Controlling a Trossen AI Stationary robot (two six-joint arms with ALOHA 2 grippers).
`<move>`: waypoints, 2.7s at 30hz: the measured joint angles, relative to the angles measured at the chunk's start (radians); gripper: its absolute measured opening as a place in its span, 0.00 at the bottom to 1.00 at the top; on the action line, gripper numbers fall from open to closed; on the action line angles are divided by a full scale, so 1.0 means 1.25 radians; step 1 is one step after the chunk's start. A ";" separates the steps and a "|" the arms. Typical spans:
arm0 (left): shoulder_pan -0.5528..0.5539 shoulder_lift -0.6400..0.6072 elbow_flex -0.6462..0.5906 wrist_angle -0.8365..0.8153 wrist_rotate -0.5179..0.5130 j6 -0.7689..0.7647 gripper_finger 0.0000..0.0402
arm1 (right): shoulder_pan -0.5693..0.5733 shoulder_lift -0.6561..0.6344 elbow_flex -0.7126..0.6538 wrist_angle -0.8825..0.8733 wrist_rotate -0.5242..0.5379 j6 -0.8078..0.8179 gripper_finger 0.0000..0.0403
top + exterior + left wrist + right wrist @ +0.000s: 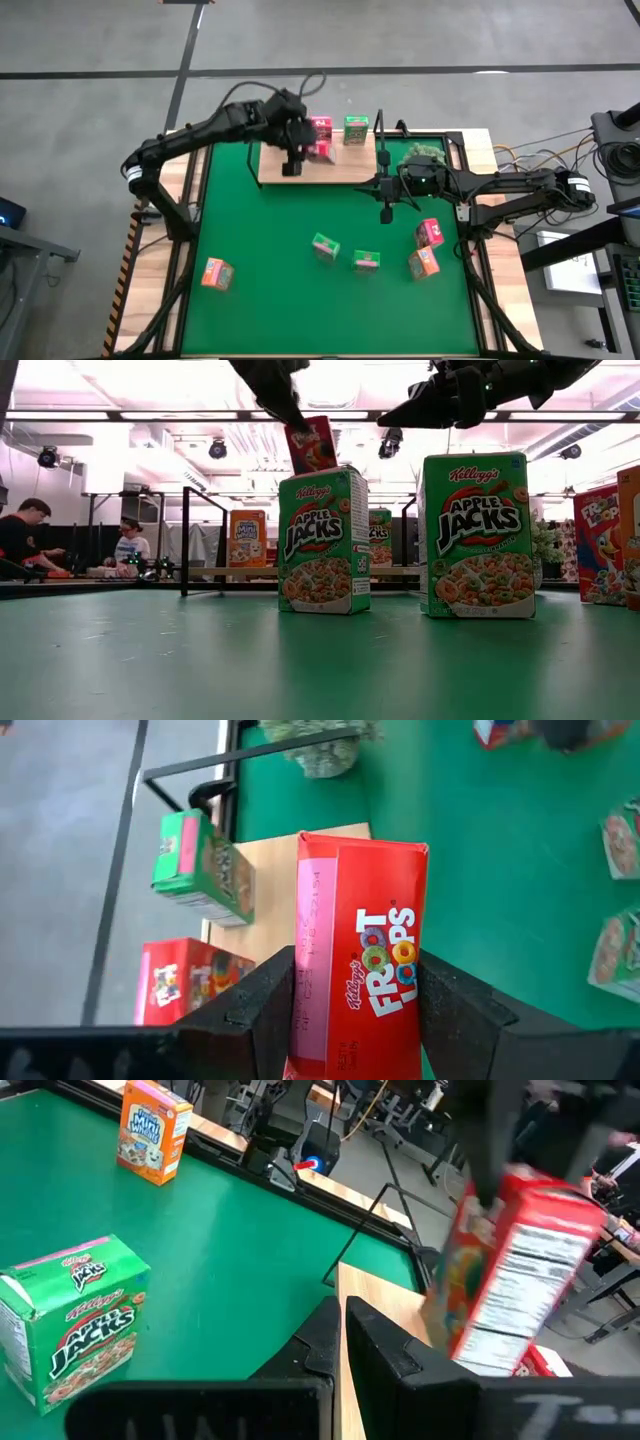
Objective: Stack cereal on shelf
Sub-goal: Put the bottom red cereal box on the shelf aligned with the other red cereal box
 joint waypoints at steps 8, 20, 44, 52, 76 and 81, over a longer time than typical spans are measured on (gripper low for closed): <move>0.069 0.086 0.000 0.022 0.049 0.034 0.41 | 0.000 0.000 0.000 -0.012 0.000 0.013 0.03; 0.105 0.190 0.000 0.027 0.047 0.011 0.41 | 0.000 0.000 0.000 -0.016 0.016 0.007 0.03; 0.117 0.206 0.000 0.056 0.047 -0.013 0.41 | -0.016 0.000 0.001 -0.010 0.062 -0.020 0.03; 0.117 0.212 0.000 0.043 0.047 -0.032 0.41 | -0.016 0.000 0.001 -0.010 0.062 -0.027 0.03; 0.116 0.212 0.000 0.052 0.047 -0.026 0.41 | -0.016 0.000 0.001 -0.004 0.062 -0.036 0.03; 0.117 0.212 0.000 0.057 0.047 -0.026 0.41 | -0.016 0.000 0.001 -0.004 0.062 -0.036 0.03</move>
